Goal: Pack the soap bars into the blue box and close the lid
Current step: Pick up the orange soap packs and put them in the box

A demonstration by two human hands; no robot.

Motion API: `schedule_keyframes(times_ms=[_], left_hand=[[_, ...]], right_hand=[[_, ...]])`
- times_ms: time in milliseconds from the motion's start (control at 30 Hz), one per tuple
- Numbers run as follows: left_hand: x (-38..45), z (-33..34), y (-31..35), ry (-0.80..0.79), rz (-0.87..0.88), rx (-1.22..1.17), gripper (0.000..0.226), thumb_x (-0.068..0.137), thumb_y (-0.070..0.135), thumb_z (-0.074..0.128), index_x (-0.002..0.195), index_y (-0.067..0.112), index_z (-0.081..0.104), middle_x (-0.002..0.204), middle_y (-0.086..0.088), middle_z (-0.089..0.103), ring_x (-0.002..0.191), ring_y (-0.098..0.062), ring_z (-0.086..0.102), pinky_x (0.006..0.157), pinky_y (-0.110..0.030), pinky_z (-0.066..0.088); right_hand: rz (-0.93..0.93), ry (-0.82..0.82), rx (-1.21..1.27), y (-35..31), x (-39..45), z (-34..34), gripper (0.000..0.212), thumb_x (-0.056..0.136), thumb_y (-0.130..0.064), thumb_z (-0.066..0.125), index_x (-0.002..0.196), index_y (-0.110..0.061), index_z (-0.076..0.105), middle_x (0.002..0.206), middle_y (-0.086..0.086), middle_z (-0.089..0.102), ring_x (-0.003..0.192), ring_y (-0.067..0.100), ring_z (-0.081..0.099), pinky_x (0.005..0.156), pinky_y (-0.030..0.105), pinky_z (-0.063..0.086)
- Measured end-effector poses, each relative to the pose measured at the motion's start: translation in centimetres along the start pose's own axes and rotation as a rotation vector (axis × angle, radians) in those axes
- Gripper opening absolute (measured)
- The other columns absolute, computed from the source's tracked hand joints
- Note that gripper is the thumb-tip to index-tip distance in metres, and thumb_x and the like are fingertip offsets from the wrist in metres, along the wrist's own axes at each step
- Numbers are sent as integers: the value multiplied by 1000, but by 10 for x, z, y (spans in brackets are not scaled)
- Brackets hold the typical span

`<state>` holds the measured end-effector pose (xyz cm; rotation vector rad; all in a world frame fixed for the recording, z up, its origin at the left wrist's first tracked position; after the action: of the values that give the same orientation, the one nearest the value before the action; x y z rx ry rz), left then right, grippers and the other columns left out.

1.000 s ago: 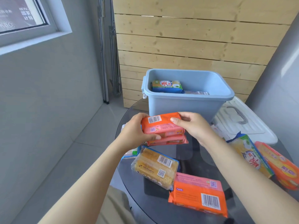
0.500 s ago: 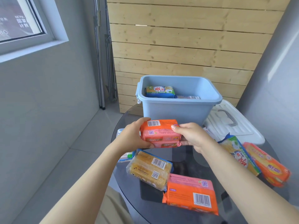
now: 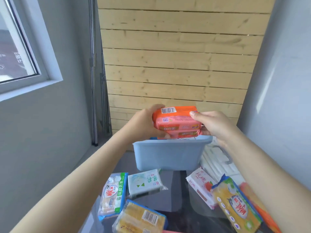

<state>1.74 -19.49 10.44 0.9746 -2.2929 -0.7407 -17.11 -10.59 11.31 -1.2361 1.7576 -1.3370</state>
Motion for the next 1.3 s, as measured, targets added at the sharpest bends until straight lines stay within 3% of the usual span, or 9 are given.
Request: schedule_keyframes(times_ms=[167, 400, 533, 667, 800, 867, 967, 1100, 1300], left_hand=[[62, 21, -15, -42, -18, -81, 89, 53, 19, 88, 130, 26, 43, 99, 9, 65, 92, -15, 66, 85, -34, 55], [117, 72, -51, -128, -84, -71, 77, 54, 20, 87, 118, 22, 44, 97, 4, 64, 86, -16, 64, 75, -33, 57], [130, 85, -69, -204, -97, 103, 75, 55, 27, 83, 119, 23, 44, 99, 5, 62, 83, -14, 56, 61, -21, 43], [131, 94, -74, -259, -106, 327, 72, 56, 43, 83, 113, 20, 45, 107, -1, 61, 99, -25, 54, 75, -32, 37], [128, 102, -70, -216, -78, 526, 81, 63, 50, 77, 128, 17, 41, 123, -9, 53, 116, -29, 45, 94, -37, 36], [125, 104, -70, -177, -71, 558, 92, 61, 51, 77, 135, 18, 34, 128, -11, 44, 121, -30, 37, 100, -39, 35], [123, 99, -66, -95, 27, 556, 101, 55, 52, 80, 139, 25, 30, 129, -8, 34, 121, -27, 33, 101, -37, 33], [125, 93, -64, -137, 119, 447, 66, 69, 41, 76, 130, 31, 50, 123, -2, 43, 119, -22, 35, 102, -31, 28], [128, 97, -58, -185, 37, 458, 62, 76, 30, 74, 132, 23, 49, 126, -7, 45, 123, -24, 35, 95, -41, 43]], right_hand=[[32, 103, -112, 5, 56, -6, 32, 88, -31, 59, 91, -2, 71, 77, 11, 63, 69, 24, 56, 73, 35, 48], [39, 152, -405, 39, 112, -5, 36, 90, -32, 53, 78, -1, 67, 75, 14, 63, 73, 26, 57, 60, 30, 35], [78, 96, -638, 61, 130, 4, 26, 91, -31, 51, 80, -8, 58, 78, 11, 58, 75, 26, 53, 64, 28, 35], [57, 55, -908, 71, 134, 18, 27, 93, -29, 48, 95, -6, 61, 101, 15, 66, 97, 32, 60, 71, 29, 39], [-115, 102, -1168, 78, 132, 18, 34, 88, -41, 54, 114, -20, 62, 122, 4, 59, 117, 29, 42, 91, 34, 33], [-124, 96, -1091, 81, 131, 11, 36, 84, -44, 60, 118, -34, 62, 124, -3, 58, 120, 24, 35, 94, 34, 28], [-116, 67, -977, 85, 133, 4, 35, 80, -49, 63, 114, -38, 65, 114, -5, 64, 115, 23, 34, 90, 33, 26], [-178, 14, -1042, 88, 133, 2, 41, 80, -53, 60, 119, -41, 60, 113, -8, 61, 111, 23, 31, 80, 29, 18], [-169, 32, -1150, 91, 134, 7, 40, 88, -47, 54, 128, -44, 51, 110, -6, 53, 111, 23, 32, 84, 29, 21]])
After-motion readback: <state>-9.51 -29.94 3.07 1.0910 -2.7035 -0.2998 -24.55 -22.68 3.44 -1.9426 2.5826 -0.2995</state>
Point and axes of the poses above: each hand's wrist, its own x-axis towards the middle knuckle, its own z-axis out of the palm, y = z × x, the point moved 2 cm from there along x, towards the middle knuckle
